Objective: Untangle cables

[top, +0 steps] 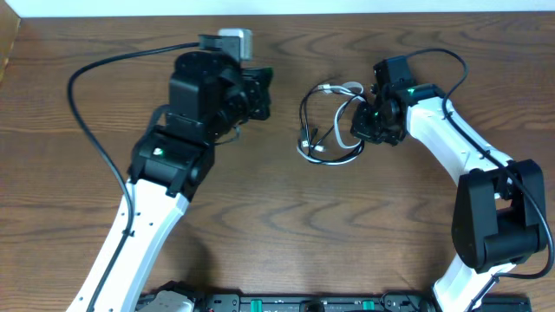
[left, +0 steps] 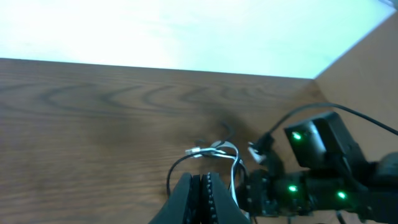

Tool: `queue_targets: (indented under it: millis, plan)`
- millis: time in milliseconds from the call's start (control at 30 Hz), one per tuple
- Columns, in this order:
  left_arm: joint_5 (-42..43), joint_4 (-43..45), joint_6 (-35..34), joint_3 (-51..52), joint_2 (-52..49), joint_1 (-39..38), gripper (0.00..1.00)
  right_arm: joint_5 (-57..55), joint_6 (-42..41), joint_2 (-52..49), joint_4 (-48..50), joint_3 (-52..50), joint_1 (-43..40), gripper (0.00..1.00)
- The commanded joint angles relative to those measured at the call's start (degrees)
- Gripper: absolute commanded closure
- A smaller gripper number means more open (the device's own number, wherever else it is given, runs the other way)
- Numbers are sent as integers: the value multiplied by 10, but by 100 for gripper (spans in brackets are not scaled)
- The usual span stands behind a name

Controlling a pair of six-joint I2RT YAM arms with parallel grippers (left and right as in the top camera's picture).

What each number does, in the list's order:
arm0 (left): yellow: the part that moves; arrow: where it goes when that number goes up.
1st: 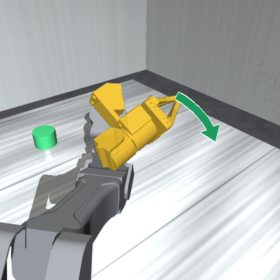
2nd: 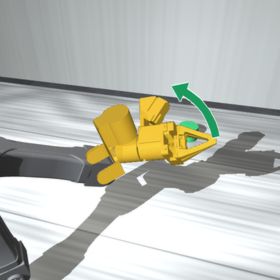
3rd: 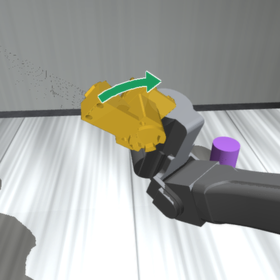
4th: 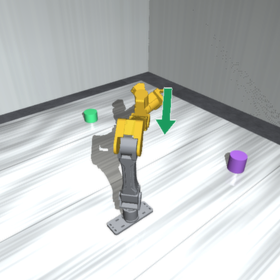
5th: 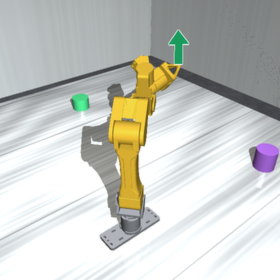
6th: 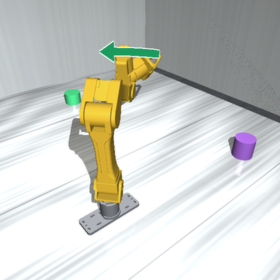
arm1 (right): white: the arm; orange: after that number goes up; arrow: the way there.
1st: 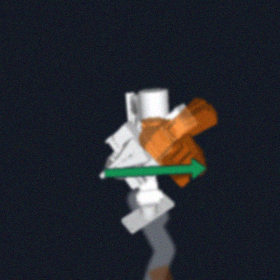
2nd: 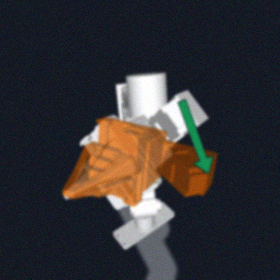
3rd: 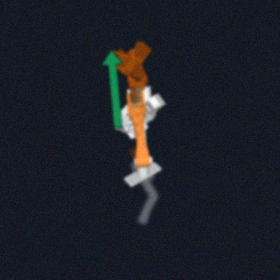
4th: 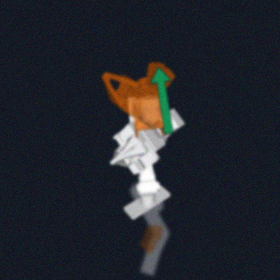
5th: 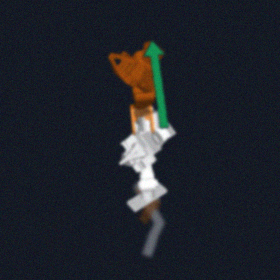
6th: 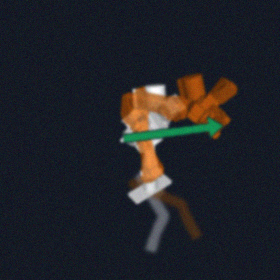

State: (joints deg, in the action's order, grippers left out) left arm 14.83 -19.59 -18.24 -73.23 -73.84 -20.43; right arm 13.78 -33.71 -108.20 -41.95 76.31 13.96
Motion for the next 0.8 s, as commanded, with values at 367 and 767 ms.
queue_targets:
  millis: [367, 767]
  plan:
    - [-38, -80, 8, -10, 5, 9, 93, 8, 92, -6, -10, -4, -35, 99]
    - [274, 57, 33, -10, -73, -5, 44, 94, 253, 93, -22, -4, -34, 99]
